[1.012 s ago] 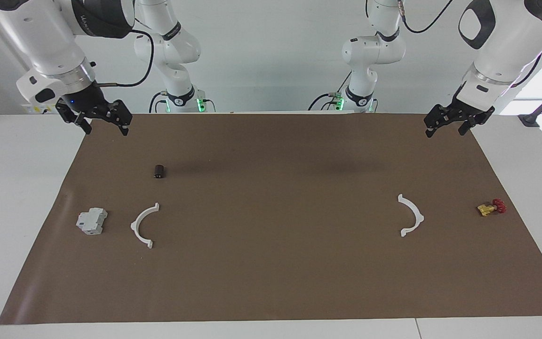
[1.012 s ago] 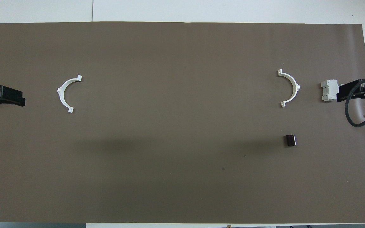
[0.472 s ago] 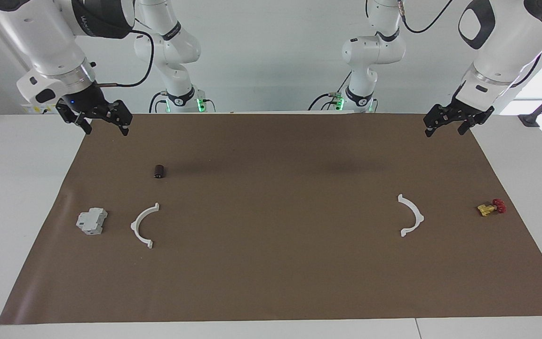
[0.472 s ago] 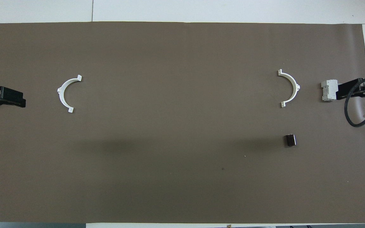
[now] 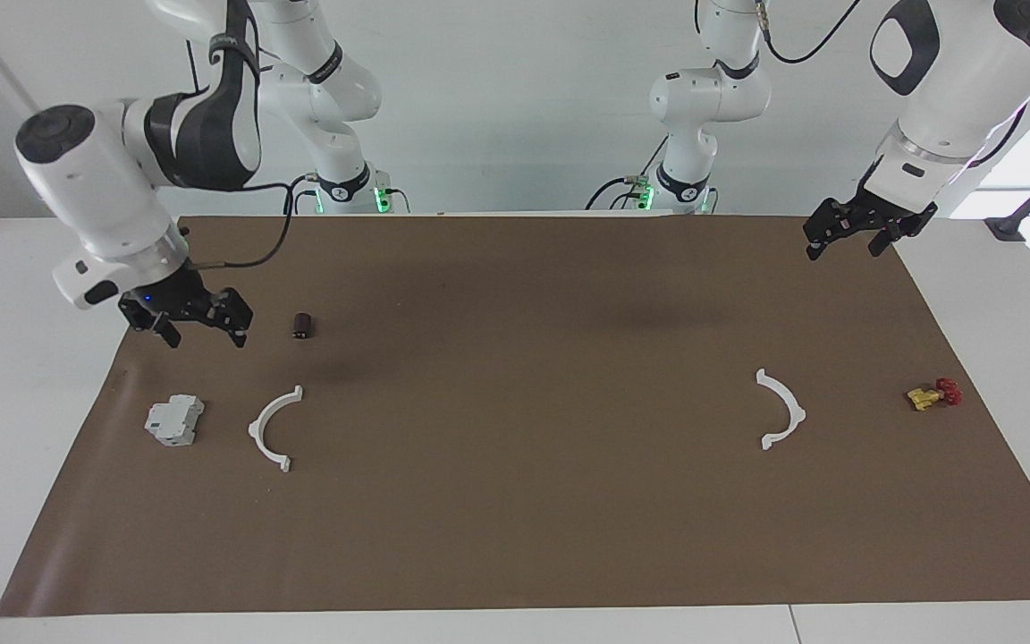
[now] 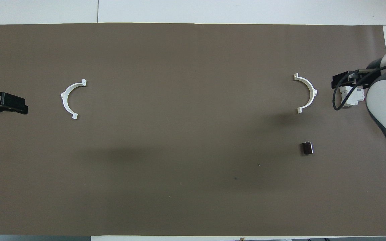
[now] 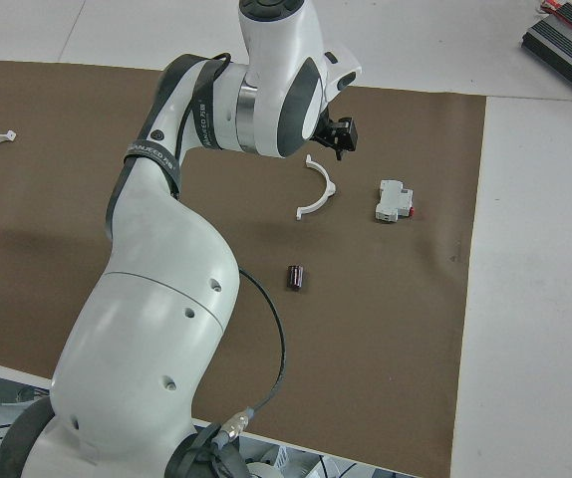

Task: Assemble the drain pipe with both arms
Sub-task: 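Reach the right gripper to the white clamp half nearer it and grasp it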

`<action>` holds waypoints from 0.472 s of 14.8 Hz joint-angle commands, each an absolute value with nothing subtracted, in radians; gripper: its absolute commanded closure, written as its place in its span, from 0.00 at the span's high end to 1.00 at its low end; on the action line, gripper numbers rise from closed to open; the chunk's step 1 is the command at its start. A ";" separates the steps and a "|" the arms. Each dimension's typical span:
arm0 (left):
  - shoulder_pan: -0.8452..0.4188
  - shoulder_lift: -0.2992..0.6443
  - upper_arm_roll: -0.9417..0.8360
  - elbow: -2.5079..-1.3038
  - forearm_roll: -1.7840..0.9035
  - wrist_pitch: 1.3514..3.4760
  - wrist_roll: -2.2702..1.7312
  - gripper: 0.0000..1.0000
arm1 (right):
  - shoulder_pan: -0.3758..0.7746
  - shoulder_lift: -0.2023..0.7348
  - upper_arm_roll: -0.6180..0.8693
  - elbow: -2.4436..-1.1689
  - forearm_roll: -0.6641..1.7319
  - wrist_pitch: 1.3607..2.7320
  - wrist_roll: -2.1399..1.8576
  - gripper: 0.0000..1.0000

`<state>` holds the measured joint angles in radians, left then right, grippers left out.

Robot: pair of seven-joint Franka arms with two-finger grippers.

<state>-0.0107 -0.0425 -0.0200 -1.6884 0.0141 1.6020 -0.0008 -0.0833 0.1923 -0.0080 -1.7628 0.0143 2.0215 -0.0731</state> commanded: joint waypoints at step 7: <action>-0.006 -0.075 -0.021 -1.724 0.009 1.603 0.012 1.00 | -0.106 0.383 0.000 -1.905 0.075 2.357 -0.225 0.84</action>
<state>-0.0107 -0.0426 -0.0200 -1.6905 0.0141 1.6020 -0.0007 -0.0915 0.3423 -0.0074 -1.9058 0.0305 2.3090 -0.1744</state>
